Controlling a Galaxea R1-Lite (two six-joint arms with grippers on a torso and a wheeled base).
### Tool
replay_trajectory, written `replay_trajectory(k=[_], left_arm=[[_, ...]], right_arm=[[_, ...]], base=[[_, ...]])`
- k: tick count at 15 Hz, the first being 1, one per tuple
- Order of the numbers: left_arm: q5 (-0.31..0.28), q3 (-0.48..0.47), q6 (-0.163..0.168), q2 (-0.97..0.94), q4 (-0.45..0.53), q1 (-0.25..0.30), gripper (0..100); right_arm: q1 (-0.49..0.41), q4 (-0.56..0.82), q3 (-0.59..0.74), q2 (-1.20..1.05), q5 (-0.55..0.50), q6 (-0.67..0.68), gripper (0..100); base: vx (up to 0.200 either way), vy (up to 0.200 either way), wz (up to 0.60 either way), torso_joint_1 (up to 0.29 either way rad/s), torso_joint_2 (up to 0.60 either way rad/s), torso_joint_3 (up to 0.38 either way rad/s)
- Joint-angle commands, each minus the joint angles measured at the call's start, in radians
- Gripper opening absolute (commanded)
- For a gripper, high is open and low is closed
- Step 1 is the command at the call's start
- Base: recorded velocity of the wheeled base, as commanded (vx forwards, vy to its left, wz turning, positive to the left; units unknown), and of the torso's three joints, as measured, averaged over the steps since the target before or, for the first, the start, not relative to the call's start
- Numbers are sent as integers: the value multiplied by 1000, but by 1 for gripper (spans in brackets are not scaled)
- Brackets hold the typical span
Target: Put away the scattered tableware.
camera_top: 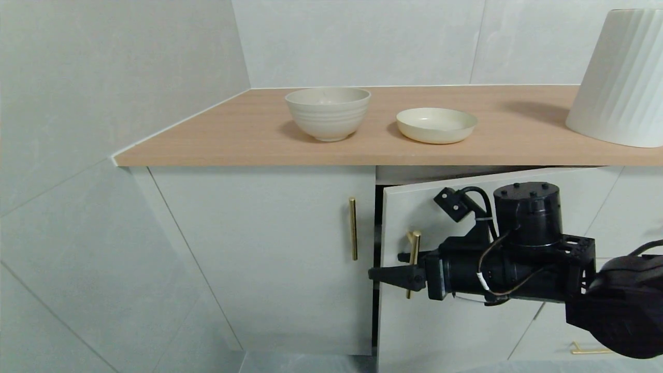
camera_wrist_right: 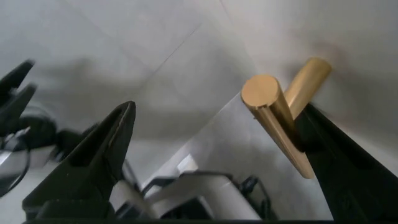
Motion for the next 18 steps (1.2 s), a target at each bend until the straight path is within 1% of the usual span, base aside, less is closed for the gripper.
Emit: replay_trajectory(k=[1, 5, 6, 7, 8, 9, 10, 11, 12, 13, 14, 15, 16, 17, 18], left_arm=[[1, 0, -1, 0, 0, 1, 100], [-1, 0, 7, 0, 0, -1, 100], [-12, -20, 5, 0, -15, -1, 100], [-56, -84, 5, 11, -2, -1, 100], [-134, -138, 5, 55, 41, -5, 100], [-229, -202, 5, 144, 97, -5, 100], [-229, -202, 5, 144, 97, -5, 100], [-391, -293, 7, 399, 103, -5, 100], [-446, -333, 7, 492, 94, -5, 100], [-489, -368, 7, 565, 87, -8, 100], [-572, -423, 15, 681, 83, -45, 100], [-608, -463, 19, 753, 81, -96, 100], [-615, -488, 18, 804, 78, -146, 100], [-615, -518, 12, 879, 64, -226, 100], [-613, -532, 10, 942, 31, -277, 100]], right_arm=[[2, 1, 45, -66, 5, 0, 100], [1, 1, 141, -138, 9, 0, 100], [2, -5, 195, -164, 31, -1, 100], [2, -31, 243, -178, 63, -1, 100], [2, -68, 279, -183, 86, -1, 100], [2, -115, 316, -183, 92, -1, 100], [2, -115, 316, -183, 92, -1, 100], [14, -161, 361, -181, 94, -1, 100], [19, -167, 373, -183, 94, -1, 100], [22, -173, 387, -186, 94, -1, 100], [25, -184, 405, -190, 92, -3, 100], [30, -186, 419, -198, 92, -3, 100], [33, -186, 430, -201, 92, -3, 100], [33, -186, 439, -204, 92, -3, 100], [33, -186, 442, -203, 92, -3, 100]], base=[[0, 0, 0, 0, 0, 0], [0, 0, 0, 0, 0, 0], [0, 0, 0, 0, 0, 0], [0, 0, 0, 0, 0, 0], [0, 0, 0, 0, 0, 0], [0, 0, 0, 0, 0, 0], [0, 0, 0, 0, 0, 0], [0, 0, 0, 0, 0, 0], [0, 0, 0, 0, 0, 0], [0, 0, 0, 0, 0, 0], [0, 0, 0, 0, 0, 0], [0, 0, 0, 0, 0, 0], [0, 0, 0, 0, 0, 0], [0, 0, 0, 0, 0, 0], [0, 0, 0, 0, 0, 0]])
